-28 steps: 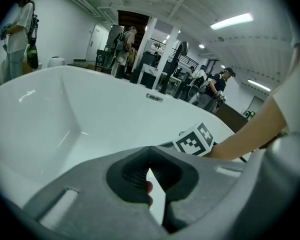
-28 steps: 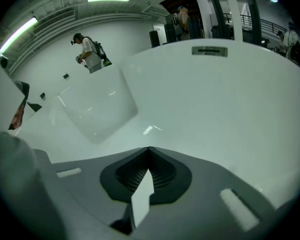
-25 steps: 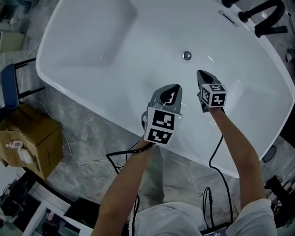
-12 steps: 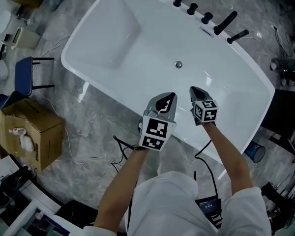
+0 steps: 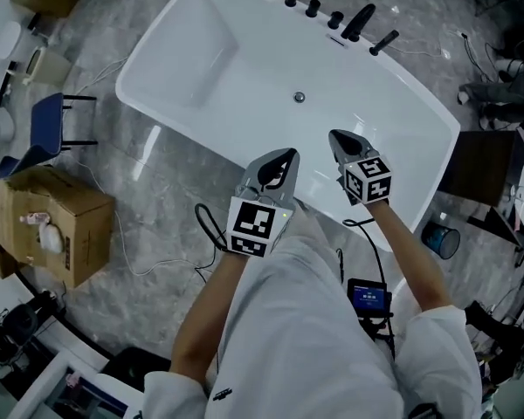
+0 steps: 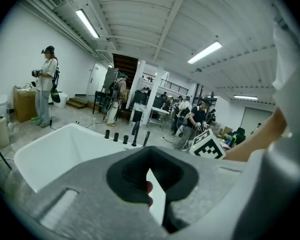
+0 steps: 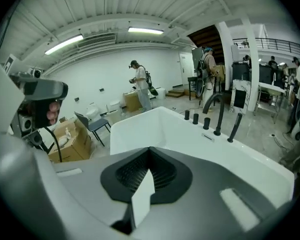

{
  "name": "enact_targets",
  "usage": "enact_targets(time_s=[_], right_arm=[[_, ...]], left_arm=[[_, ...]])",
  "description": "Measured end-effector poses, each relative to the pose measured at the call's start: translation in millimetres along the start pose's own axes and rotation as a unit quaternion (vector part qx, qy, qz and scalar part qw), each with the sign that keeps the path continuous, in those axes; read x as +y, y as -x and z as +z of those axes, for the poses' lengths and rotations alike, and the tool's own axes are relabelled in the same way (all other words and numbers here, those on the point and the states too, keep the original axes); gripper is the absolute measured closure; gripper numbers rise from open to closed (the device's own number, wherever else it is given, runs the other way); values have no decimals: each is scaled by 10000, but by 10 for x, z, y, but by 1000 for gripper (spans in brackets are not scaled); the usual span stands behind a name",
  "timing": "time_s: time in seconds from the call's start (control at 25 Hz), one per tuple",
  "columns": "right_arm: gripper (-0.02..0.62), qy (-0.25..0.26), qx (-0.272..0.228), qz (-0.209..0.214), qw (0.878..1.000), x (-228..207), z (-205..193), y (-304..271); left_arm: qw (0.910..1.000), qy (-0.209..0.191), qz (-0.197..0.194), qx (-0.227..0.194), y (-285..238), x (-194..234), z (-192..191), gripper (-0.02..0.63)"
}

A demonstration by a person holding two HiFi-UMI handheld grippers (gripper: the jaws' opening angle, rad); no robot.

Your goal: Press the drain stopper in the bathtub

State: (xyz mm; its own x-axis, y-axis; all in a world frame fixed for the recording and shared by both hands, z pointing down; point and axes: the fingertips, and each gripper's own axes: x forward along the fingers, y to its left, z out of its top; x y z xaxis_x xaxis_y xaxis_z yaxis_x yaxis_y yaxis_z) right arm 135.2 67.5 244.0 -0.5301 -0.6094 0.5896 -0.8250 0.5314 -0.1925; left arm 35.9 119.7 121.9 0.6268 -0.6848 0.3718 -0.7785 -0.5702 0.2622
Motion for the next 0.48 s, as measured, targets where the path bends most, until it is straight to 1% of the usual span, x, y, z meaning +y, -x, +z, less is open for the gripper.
enact_targets(time_s=[0.08,0.16,0.2,0.28,0.32,0.36,0.48], right_arm=[[600,119,-172,63,9998,168,214,222],[600,164,-440,164,9988,358,436,482],[600,206,-562,199,9980,447,550,621],[601,331,-773,236,9962,615,770,888],[600,384,-870,250,9952,699,873,1007],[601,411,-971,262,9941,781,977,1116],[601,334,-1322,287,9902,997,1299,1403]], left_arm=[[9999,-98,-60,-49,153,-114,40,601],[9998,-218,-25,-10,278,-199,99,601],[9998,-202,20,61,326,-231,135,601],[9999,26,-15,144,428,-327,243,601],[9998,111,-108,83,496,-402,331,601],[9997,114,-194,-16,566,-479,433,601],[9990,-41,-312,-322,751,-655,725,601]])
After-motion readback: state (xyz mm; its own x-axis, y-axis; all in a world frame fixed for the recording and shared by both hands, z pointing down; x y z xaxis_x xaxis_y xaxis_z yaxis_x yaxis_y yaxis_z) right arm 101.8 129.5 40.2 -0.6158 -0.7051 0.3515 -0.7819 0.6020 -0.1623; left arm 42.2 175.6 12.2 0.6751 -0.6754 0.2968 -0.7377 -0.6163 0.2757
